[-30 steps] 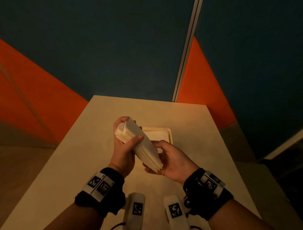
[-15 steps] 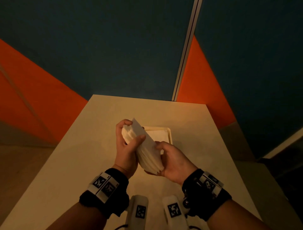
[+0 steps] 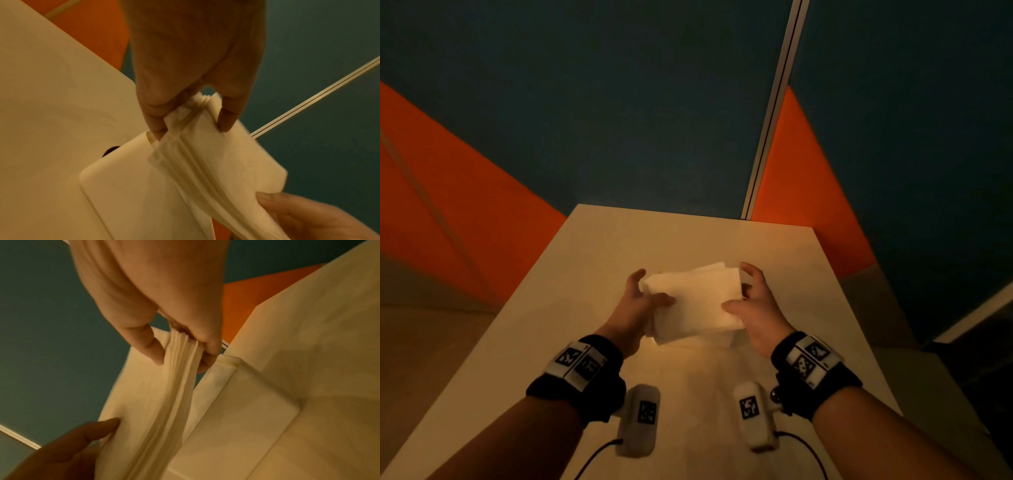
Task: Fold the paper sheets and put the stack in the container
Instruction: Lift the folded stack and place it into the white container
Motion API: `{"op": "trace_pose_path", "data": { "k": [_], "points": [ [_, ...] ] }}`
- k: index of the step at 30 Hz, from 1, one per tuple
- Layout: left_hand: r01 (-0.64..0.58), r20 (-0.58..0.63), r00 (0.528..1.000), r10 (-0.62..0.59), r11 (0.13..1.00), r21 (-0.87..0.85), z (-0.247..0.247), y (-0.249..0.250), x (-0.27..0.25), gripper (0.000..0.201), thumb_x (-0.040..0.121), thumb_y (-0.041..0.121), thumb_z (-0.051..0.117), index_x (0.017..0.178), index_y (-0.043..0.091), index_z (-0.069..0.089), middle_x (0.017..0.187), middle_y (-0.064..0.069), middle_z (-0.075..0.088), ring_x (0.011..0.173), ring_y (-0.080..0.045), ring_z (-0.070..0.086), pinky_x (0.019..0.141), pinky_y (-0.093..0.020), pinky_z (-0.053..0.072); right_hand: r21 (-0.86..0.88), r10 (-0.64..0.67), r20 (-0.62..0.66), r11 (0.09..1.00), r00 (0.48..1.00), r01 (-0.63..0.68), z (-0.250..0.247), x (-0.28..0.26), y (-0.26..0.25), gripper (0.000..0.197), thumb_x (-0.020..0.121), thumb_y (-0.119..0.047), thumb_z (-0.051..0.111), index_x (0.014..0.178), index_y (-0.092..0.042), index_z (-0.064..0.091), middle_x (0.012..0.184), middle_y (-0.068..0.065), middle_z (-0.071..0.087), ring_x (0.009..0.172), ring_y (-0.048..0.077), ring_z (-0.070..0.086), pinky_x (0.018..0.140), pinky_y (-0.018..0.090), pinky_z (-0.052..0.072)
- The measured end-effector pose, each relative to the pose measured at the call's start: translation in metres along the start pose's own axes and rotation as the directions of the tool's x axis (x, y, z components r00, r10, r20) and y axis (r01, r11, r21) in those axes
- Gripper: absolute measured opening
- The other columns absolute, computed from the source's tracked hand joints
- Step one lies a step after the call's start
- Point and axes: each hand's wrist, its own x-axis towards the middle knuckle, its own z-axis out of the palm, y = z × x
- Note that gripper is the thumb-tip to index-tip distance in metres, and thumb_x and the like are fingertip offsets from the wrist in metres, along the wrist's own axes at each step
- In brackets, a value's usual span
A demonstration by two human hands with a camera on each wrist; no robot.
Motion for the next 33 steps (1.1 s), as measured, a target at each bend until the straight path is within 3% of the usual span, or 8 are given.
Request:
{"op": "trace_pose_path", "data": {
  "k": [4,6,10,14,19,23,27,33],
  "points": [
    [-0.032,0.067,0.997,0.031,0.999,0.013,0.006,0.000,0.003,0.070,0.074,0.015,0.066,0.131,0.036,0.031,0.121,-0.008,0.044,0.100,-0.030,0.050,0.069,-0.039,0.051,0.041,0.025,0.045,0.999,0.999,-0.027,0.002,0.002,0.002,0.055,0.079,0.009,0.057,0.126,-0.019,0.049,0.115,0.009,0.062,0.106,0.029,0.059,0.076,0.036,0.051],
    [0.005,0.080,0.997,-0.007,1.000,0.022,0.009,-0.001,0.002,0.068,0.079,0.016,0.064,0.130,0.042,0.029,0.117,-0.005,0.044,0.100,-0.032,0.049,0.067,-0.039,0.052,0.044,0.085,0.105,0.995,0.991,-0.090,0.002,-0.002,0.001,0.050,0.082,0.003,0.054,0.123,-0.026,0.048,0.115,0.007,0.060,0.098,0.026,0.058,0.065,0.034,0.051],
    [0.078,0.134,0.987,-0.088,0.994,0.076,0.006,-0.002,0.001,0.079,0.064,0.021,0.061,0.127,0.053,0.025,0.118,0.001,0.039,0.105,-0.036,0.044,0.073,-0.050,0.056,0.022,0.155,0.131,0.987,0.979,-0.159,-0.005,-0.001,0.000,0.062,0.083,0.001,0.047,0.124,-0.045,0.037,0.113,-0.001,0.050,0.093,0.025,0.052,0.062,0.036,0.050],
    [0.050,0.093,0.994,-0.059,0.995,0.091,0.007,-0.005,0.008,0.075,0.078,0.007,0.057,0.125,0.052,0.021,0.116,-0.002,0.037,0.104,-0.036,0.044,0.076,-0.053,0.055,-0.050,0.148,0.091,0.988,0.985,-0.144,-0.006,0.006,0.003,0.072,0.084,0.005,0.045,0.126,-0.050,0.028,0.117,0.004,0.046,0.095,0.027,0.050,0.060,0.037,0.052],
    [-0.062,-0.089,0.993,0.081,0.977,0.206,0.014,-0.010,0.028,0.052,0.088,0.002,0.056,0.122,0.034,0.033,0.118,-0.016,0.050,0.101,-0.036,0.056,0.075,-0.051,0.057,-0.190,0.071,-0.040,0.979,0.997,-0.077,0.000,0.022,0.010,0.052,0.084,0.005,0.049,0.117,-0.034,0.039,0.103,0.007,0.051,0.083,0.023,0.055,0.055,0.035,0.055],
    [-0.018,-0.151,0.985,0.080,0.928,0.371,0.018,-0.012,0.045,0.043,0.083,0.007,0.065,0.119,0.021,0.048,0.120,-0.016,0.053,0.096,-0.033,0.058,0.079,-0.050,0.056,-0.375,-0.004,-0.096,0.927,0.995,-0.032,0.004,0.037,0.017,0.047,0.084,-0.002,0.053,0.120,-0.028,0.040,0.090,-0.001,0.054,0.080,0.021,0.057,0.064,0.035,0.056],
    [-0.002,-0.142,0.983,0.115,0.784,0.621,0.017,-0.013,0.057,0.053,0.083,0.009,0.064,0.133,0.012,0.045,0.128,-0.016,0.052,0.104,-0.030,0.055,0.079,-0.034,0.049,-0.575,-0.019,-0.110,0.817,0.994,-0.049,0.005,0.051,0.020,0.036,0.088,-0.008,0.056,0.123,-0.012,0.046,0.103,0.009,0.058,0.083,0.023,0.056,0.065,0.027,0.045],
    [0.013,-0.050,0.995,0.083,0.396,0.918,0.022,-0.012,0.059,0.055,0.091,0.024,0.054,0.139,0.006,0.035,0.136,-0.019,0.042,0.121,-0.032,0.046,0.098,-0.035,0.039,-0.849,-0.056,-0.035,0.529,0.998,0.000,0.012,0.058,0.025,0.040,0.095,-0.018,0.051,0.133,-0.010,0.045,0.135,0.014,0.046,0.122,0.030,0.048,0.098,0.035,0.042]
  ]
}}
